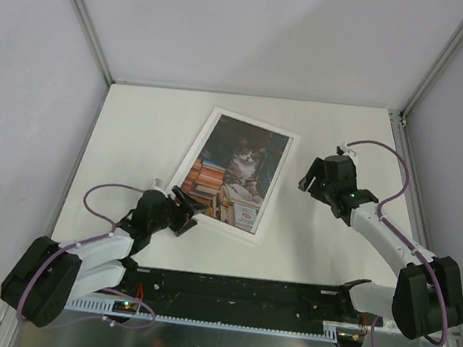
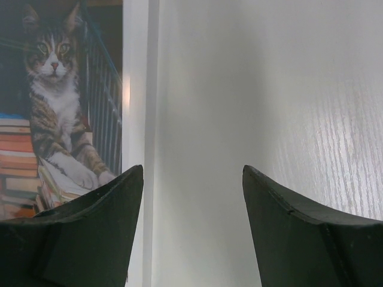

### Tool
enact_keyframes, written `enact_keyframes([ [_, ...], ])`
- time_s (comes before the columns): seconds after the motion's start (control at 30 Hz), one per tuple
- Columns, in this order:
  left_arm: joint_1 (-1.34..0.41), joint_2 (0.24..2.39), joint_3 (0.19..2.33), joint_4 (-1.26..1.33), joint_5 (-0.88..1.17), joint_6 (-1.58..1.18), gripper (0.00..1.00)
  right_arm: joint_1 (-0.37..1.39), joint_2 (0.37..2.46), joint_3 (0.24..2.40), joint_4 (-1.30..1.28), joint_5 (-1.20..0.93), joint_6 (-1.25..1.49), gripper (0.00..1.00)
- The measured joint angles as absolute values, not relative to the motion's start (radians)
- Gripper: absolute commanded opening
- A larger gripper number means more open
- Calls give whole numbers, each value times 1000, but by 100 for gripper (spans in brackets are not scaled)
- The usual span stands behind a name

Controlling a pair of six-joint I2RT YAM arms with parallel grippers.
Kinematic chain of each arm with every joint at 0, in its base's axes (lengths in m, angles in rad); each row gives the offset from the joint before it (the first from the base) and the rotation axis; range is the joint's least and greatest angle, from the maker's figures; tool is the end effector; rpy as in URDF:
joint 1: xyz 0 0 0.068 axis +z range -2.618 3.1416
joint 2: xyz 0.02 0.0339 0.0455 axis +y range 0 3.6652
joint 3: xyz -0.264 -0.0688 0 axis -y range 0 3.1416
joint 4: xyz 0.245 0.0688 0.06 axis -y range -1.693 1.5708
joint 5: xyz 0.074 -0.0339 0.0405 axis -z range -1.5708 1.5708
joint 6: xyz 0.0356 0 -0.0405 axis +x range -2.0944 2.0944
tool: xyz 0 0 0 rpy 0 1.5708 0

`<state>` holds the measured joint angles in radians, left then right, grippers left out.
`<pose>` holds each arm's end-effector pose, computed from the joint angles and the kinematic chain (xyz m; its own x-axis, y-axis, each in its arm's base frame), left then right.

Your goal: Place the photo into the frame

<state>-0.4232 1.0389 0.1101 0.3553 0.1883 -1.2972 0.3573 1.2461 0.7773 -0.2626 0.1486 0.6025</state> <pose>0.1545 -0.0769 0.1216 -0.6601 -0.7400 -0.1292 -0.3286 0.4391 -0.8362 0.2480 0.0870 0.2336 -0.6531 0.3544 -0.6692 0.1547 0.9275 0.3403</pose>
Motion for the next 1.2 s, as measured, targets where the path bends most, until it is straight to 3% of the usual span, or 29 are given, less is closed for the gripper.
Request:
enact_keyframes([
  [0.37, -430, 892, 230, -18, 217, -1099, 80, 359, 1274, 767, -255, 142, 603, 71],
  [0.57, -405, 952, 508, -174, 167, -943, 74, 382, 1304, 766, -241, 140, 607, 63],
  [0.77, -241, 1198, 815, -160, 120, -836, 50, 405, 1322, 766, -226, 138, 615, 48],
  [0.93, -118, 1413, 875, -139, 104, -828, 24, 418, 1348, 752, -200, 134, 622, 18],
  [1.0, -88, 1482, 875, -145, 104, -828, 14, 421, 1368, 743, -192, 131, 627, 10],
  [1.1, -59, 1552, 875, -151, 104, -828, 3, 432, 1404, 734, -180, 125, 633, 4],
  [1.2, -50, 1582, 875, -152, 104, -829, 1, 450, 1445, 733, -160, 117, 638, 2],
])
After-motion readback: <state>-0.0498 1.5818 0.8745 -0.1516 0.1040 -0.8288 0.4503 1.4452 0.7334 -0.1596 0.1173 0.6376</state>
